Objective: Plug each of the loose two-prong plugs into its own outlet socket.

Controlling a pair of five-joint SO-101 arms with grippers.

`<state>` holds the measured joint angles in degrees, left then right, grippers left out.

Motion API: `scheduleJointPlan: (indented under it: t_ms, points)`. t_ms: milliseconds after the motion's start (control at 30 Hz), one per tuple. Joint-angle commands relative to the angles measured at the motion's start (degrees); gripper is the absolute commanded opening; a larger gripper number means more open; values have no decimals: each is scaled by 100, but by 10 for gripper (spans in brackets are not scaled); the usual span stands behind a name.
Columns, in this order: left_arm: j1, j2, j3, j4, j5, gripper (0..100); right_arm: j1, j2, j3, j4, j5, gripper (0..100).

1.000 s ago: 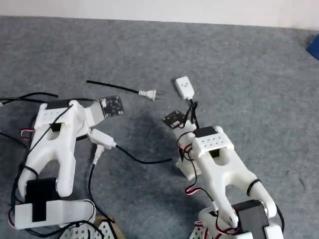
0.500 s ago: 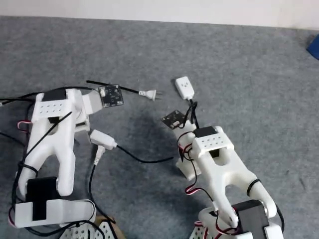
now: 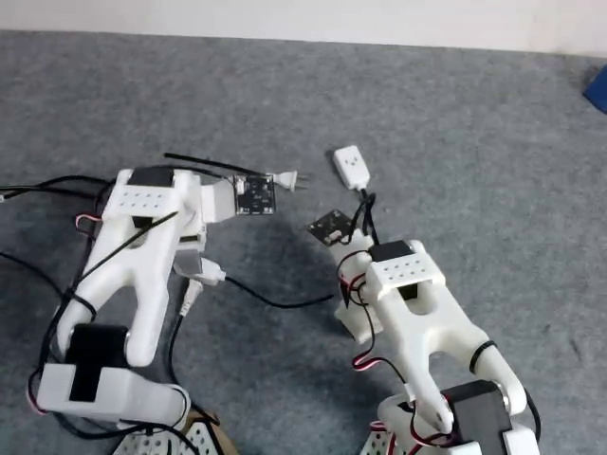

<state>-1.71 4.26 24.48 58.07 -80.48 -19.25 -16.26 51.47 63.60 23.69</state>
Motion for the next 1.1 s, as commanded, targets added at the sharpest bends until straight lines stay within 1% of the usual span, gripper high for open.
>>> scheduleJointPlan:
  t_ms: [0,167,267,367,433,633,767,867,1000,1067]
  points:
    - [66,479,-163,-9,-2743,302,22,-198,4,-110,132,198]
    - [13,470,-224,501,-2752,302,22,-198,4,-110,132,198]
    - [-171,303,-382,870,-2787,302,22,-198,4,-110,132,198]
    - [-382,22,-453,1380,-3182,302,22,-198,4,-110,132,198]
    - [-462,-92,-426,1547,-3262,302,22,-198,4,-110,132,198]
    - [-620,22,-400,1547,-3270,301,13,-198,4,-110,132,198]
    - [-620,295,-470,1547,-3279,267,13,-198,4,-110,132,198]
    - [-620,479,-470,1521,-3279,260,13,-198,4,-110,132,198]
    - [-620,884,-444,1081,-3262,259,-22,-198,4,-110,132,198]
    - [-620,1033,-470,958,-3253,236,-101,-198,13,-110,132,198]
